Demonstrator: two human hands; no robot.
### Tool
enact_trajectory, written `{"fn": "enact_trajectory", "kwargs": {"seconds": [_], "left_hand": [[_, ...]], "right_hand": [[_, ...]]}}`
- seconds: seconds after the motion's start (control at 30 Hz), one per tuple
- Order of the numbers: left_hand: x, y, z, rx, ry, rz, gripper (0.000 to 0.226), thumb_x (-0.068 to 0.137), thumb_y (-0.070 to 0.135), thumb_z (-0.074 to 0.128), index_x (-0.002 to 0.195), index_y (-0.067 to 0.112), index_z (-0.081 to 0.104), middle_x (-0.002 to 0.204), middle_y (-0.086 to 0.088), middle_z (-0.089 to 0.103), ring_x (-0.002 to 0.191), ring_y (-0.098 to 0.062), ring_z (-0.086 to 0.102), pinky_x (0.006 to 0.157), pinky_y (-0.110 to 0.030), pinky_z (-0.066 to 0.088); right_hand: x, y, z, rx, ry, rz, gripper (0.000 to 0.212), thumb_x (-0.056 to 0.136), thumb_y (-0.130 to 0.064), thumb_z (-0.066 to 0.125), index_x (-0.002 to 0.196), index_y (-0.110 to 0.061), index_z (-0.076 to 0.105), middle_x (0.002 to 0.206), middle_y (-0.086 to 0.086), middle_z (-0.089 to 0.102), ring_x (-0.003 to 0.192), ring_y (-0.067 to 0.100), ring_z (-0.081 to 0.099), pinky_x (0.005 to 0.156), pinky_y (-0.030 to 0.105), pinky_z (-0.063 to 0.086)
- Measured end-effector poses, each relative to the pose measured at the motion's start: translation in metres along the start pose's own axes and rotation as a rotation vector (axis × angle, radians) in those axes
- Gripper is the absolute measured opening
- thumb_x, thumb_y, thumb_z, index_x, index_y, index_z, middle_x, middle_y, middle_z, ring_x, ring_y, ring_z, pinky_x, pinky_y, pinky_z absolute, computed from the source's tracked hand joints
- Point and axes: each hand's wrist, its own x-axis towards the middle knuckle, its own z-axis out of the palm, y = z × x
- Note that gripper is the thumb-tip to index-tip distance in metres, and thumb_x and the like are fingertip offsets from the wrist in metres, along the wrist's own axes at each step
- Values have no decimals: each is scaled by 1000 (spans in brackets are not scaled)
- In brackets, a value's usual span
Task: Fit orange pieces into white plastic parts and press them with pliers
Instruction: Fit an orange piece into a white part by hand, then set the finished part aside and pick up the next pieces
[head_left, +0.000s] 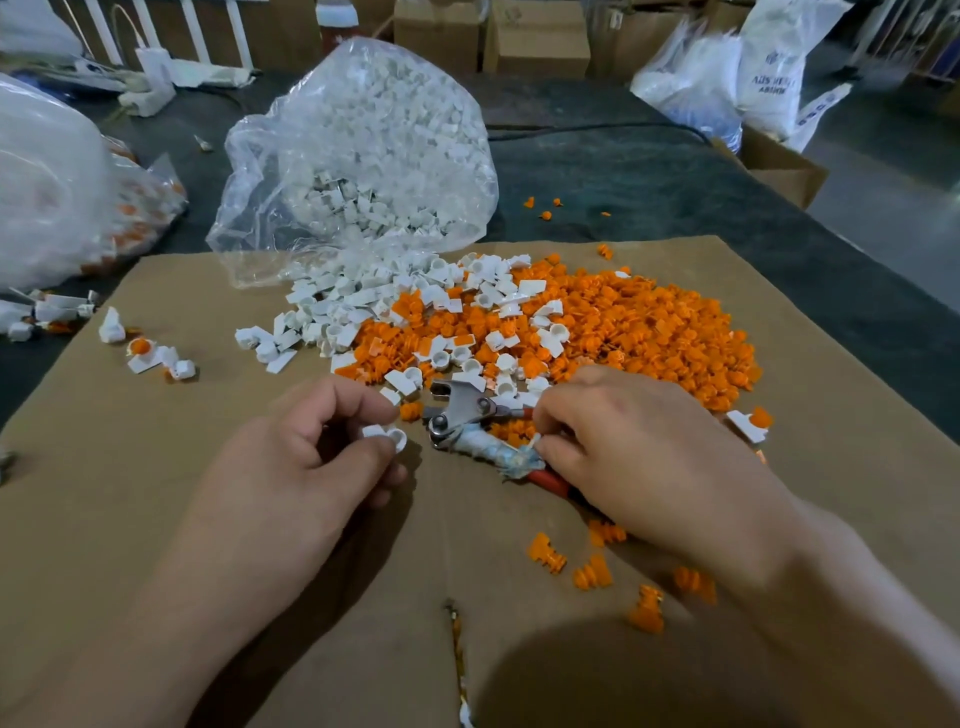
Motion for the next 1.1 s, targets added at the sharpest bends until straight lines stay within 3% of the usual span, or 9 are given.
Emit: {"fn": "enact_trajectory", "kwargs": {"seconds": [0.2,0.37,0.53,0.67,0.8,0.97,1.1], "left_hand": [[0,-3,1,22,-28,53,30,90,20,68,94,50,65,78,8,72,64,-6,67,60,-21,51],[0,-3,3,68,-23,80,29,88,23,68,97,50,64,78,12,71,66,-5,67,67,-33,51],[1,-3,2,76,-37,66,29,88,27,67,97,54,62,78,14,72,68,-5,67,66,-31,51],[6,-6,4,66,-27,49,18,90,19,67,90,37,68,76,11,72,61,-2,65,54,-16,49],[8,-5,5,39,-18,48,20,92,12,67,91,32,68,76,7,71,56,-1,64,51,-11,47],[5,-6,4,41,-26,51,15,92,17,69,91,32,67,73,10,71,54,-1,60,51,-11,45],[6,-7,2,98,-40,78,16,91,22,69,88,37,65,78,13,68,66,-1,62,56,-15,45]], "right_hand": [[-1,-3,1,-24,-4,-33,17,99,-24,43,99,-27,60,98,-8,53,87,10,51,73,27,46],[2,-3,3,-7,17,-26,17,100,-24,44,98,-25,61,96,-6,53,87,13,52,76,33,48],[-1,-5,0,26,92,-4,17,100,-36,43,95,-29,58,94,-9,51,81,9,50,68,29,47],[-5,-16,-4,36,108,-41,25,98,-47,40,88,-31,57,80,-10,55,73,7,52,63,28,47],[-8,-28,-13,6,73,-30,37,95,-58,31,93,-31,57,78,-10,56,73,8,54,66,31,50],[-20,-25,-29,-61,193,76,47,87,-67,19,85,-33,51,77,-11,52,68,6,51,57,29,46],[-59,-3,-39,-65,244,264,49,86,-78,17,83,-38,44,75,-16,48,59,4,49,43,22,36]]}}
